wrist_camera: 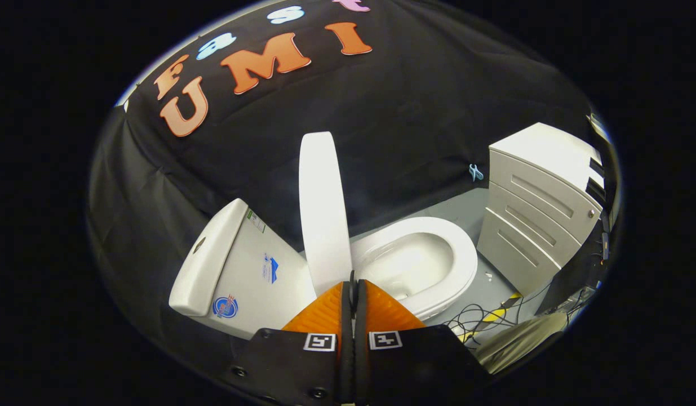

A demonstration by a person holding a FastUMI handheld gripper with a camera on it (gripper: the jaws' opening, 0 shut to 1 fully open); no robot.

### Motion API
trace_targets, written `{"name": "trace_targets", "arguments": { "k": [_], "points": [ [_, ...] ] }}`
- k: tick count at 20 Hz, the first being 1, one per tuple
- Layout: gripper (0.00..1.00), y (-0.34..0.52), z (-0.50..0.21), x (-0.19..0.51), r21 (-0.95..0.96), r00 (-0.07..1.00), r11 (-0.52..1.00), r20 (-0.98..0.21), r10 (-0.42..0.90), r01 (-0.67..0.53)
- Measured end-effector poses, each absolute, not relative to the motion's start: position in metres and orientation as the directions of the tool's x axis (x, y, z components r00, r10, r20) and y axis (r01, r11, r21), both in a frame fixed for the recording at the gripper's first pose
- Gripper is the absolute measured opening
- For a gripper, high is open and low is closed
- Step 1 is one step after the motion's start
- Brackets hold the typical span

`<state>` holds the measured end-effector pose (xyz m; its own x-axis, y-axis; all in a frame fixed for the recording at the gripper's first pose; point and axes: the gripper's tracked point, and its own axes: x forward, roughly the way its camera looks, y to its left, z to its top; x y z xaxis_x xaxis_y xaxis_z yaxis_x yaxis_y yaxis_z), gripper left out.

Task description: Open the toilet lid.

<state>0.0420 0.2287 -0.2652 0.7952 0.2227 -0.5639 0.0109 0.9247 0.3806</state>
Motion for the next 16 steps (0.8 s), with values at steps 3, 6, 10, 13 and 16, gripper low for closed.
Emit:
{"name": "trace_targets", "arguments": {
  "k": [3, 6, 10, 13, 16],
  "points": [
    [0.08, 0.246, -0.257, 0.039, 0.360, 0.802, 0.933, -0.550, 0.232, -0.023],
    [0.08, 0.263, -0.251, 0.035, 0.340, 0.808, 0.939, -0.538, 0.242, -0.054],
    [0.08, 0.288, -0.243, 0.027, 0.317, 0.810, 0.943, -0.525, 0.260, -0.097],
    [0.08, 0.302, -0.239, 0.025, 0.302, 0.810, 0.945, -0.519, 0.275, -0.128],
    [0.08, 0.320, -0.237, 0.020, 0.283, 0.811, 0.947, -0.512, 0.284, -0.153]
  ]
}}
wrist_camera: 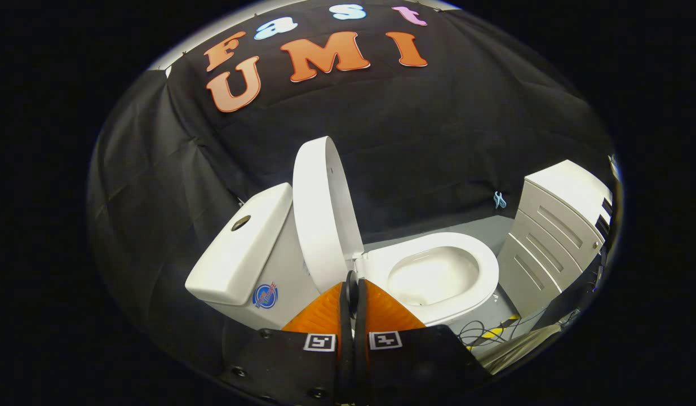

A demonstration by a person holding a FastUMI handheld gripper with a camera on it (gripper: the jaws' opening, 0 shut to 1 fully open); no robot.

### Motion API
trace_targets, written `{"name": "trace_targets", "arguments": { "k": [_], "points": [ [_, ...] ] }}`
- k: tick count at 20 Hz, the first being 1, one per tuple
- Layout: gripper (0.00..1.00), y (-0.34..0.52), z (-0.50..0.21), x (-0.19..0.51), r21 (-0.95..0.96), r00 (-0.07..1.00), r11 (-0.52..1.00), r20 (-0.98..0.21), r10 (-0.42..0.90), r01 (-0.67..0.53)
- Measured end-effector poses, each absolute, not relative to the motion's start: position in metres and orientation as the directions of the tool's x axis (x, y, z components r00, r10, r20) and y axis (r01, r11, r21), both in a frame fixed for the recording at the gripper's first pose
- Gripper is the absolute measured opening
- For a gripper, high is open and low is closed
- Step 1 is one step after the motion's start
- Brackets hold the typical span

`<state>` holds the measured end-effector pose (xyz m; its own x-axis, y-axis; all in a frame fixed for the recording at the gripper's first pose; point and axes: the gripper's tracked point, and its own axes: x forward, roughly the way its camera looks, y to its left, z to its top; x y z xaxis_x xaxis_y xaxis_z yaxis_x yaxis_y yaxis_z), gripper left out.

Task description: Open the toilet lid.

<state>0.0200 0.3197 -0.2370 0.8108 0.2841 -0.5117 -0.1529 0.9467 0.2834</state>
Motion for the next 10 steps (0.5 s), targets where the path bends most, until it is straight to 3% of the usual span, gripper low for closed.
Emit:
{"name": "trace_targets", "arguments": {
  "k": [10],
  "points": [
    [0.08, 0.367, -0.235, 0.006, 0.224, 0.808, 0.945, -0.495, 0.320, -0.238]
  ]
}}
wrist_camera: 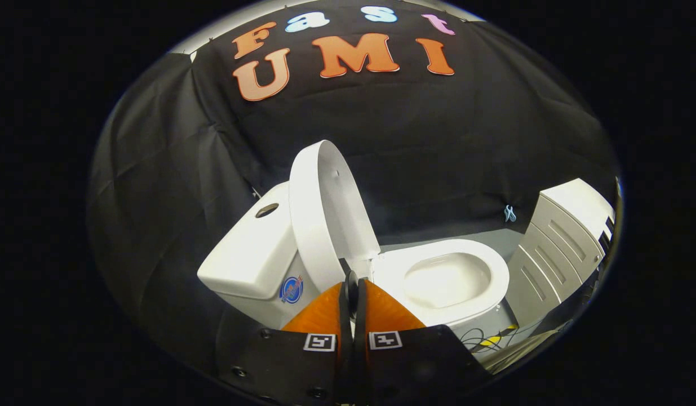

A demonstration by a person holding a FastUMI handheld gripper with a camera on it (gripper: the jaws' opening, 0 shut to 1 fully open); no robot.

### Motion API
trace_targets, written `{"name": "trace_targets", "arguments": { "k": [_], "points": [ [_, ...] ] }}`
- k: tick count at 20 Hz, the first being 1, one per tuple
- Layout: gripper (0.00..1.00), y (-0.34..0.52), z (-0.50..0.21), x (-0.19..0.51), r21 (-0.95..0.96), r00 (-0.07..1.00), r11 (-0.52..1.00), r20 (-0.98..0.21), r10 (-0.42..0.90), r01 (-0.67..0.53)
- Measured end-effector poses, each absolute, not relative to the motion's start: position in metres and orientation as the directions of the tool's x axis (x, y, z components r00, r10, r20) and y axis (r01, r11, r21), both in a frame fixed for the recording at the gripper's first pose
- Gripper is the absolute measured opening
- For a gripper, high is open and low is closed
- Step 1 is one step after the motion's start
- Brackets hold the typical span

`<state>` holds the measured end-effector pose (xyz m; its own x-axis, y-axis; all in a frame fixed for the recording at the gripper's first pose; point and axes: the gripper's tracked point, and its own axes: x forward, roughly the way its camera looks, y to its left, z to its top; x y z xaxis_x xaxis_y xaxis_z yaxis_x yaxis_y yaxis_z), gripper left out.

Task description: Open the toilet lid.

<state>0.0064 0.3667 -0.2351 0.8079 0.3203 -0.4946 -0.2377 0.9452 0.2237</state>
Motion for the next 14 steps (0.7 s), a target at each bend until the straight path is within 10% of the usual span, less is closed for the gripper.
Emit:
{"name": "trace_targets", "arguments": {
  "k": [11, 14],
  "points": [
    [0.08, 0.398, -0.237, -0.003, 0.077, 0.808, 0.937, -0.485, 0.334, -0.341],
    [0.26, 0.409, -0.234, -0.007, 0.113, 0.782, 0.910, -0.476, 0.402, -0.399]
  ]
}}
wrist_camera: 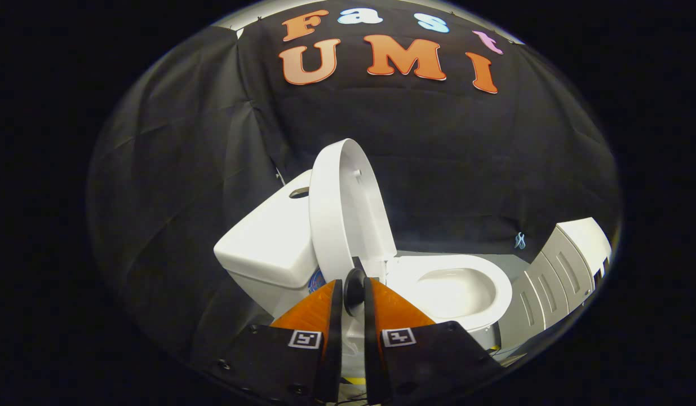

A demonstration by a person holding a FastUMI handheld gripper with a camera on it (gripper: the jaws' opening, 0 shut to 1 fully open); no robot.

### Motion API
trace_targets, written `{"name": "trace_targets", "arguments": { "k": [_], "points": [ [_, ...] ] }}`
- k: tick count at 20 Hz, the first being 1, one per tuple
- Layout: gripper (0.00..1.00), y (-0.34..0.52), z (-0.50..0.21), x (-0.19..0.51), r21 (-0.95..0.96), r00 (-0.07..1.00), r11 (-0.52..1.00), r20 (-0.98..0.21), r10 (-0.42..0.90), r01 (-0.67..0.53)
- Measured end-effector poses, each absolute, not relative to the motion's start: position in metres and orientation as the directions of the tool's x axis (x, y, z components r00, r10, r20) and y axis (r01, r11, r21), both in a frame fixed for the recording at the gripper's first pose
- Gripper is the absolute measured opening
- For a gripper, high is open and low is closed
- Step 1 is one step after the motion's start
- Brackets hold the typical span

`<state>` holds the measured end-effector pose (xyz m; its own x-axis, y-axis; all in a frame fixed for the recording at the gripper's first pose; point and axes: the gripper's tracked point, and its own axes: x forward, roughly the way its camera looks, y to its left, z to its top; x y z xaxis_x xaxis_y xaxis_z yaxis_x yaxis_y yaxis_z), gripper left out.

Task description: Open the toilet lid.

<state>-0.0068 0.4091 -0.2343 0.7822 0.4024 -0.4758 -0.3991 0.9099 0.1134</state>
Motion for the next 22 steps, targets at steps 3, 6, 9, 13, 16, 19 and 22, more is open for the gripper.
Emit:
{"name": "trace_targets", "arguments": {
  "k": [3, 6, 9, 13, 16, 19, 22],
  "points": [
    [0.42, 0.405, -0.206, -0.010, 0.142, 0.793, 0.896, -0.421, 0.439, -0.421],
    [0.66, 0.388, -0.175, -0.007, 0.169, 0.808, 0.888, -0.369, 0.459, -0.428],
    [0.95, 0.361, -0.141, 0.003, 0.184, 0.840, 0.895, -0.312, 0.445, -0.406],
    [0.99, 0.314, -0.098, 0.013, 0.167, 0.878, 0.911, -0.248, 0.410, -0.378],
    [0.99, 0.278, -0.074, 0.018, 0.163, 0.898, 0.921, -0.214, 0.384, -0.355],
    [0.99, 0.243, -0.053, 0.020, 0.181, 0.917, 0.929, -0.181, 0.355, -0.324],
    [0.99, 0.210, -0.033, 0.020, 0.187, 0.939, 0.940, -0.142, 0.312, -0.284]
  ]
}}
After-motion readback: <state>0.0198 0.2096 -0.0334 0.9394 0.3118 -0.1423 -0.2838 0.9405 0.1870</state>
